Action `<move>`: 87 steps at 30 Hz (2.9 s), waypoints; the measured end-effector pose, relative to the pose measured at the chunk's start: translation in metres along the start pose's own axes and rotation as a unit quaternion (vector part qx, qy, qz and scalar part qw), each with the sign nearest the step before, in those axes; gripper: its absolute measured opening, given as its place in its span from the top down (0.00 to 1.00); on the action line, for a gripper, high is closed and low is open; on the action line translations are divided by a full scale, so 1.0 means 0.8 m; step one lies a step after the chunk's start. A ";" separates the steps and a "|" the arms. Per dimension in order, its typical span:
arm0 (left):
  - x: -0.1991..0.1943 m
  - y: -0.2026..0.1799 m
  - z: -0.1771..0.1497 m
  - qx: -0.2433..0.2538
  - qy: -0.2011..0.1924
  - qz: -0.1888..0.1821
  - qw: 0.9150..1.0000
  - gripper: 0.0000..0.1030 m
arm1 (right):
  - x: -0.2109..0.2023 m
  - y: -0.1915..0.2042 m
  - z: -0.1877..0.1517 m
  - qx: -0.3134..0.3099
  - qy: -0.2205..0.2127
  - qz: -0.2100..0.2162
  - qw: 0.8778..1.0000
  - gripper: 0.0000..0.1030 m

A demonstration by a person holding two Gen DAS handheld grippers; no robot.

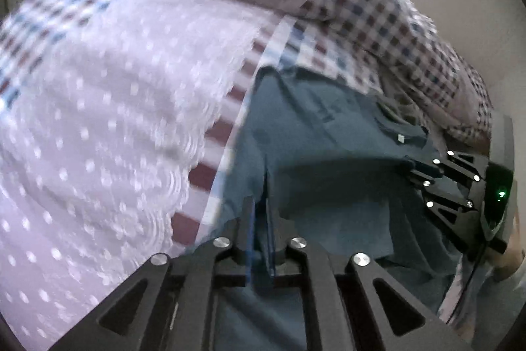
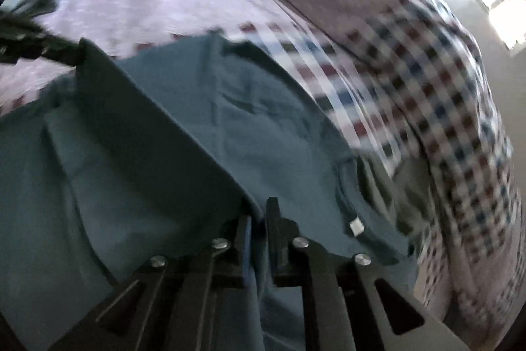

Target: Fold clothes

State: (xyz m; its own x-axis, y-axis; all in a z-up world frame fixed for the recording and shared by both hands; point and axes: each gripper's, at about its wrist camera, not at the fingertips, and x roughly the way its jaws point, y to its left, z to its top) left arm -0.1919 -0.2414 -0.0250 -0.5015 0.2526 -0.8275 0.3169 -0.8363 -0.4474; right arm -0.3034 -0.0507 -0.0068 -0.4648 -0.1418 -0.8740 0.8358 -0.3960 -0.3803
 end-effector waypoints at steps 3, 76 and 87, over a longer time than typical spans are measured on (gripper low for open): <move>-0.017 0.008 -0.021 -0.022 -0.021 -0.030 0.999 0.56 | -0.019 -0.009 -0.014 0.038 -0.025 0.006 0.999 0.74; 0.008 0.051 -0.043 -0.148 -0.072 -0.017 0.986 1.00 | -0.166 0.003 -0.478 0.363 -0.072 -0.126 0.920 0.69; -0.001 0.055 -0.042 -0.142 -0.058 0.018 0.988 0.99 | -0.254 -0.053 -0.354 0.331 -0.171 -0.088 0.924 0.43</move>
State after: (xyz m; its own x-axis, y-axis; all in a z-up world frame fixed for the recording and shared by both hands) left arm -0.1503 -0.2621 -0.0554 -0.5699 0.1531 -0.8074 0.5414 -0.6691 -0.5090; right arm -0.1613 0.2518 0.1010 -0.7365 -0.2563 -0.6260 0.4289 -0.8926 -0.1391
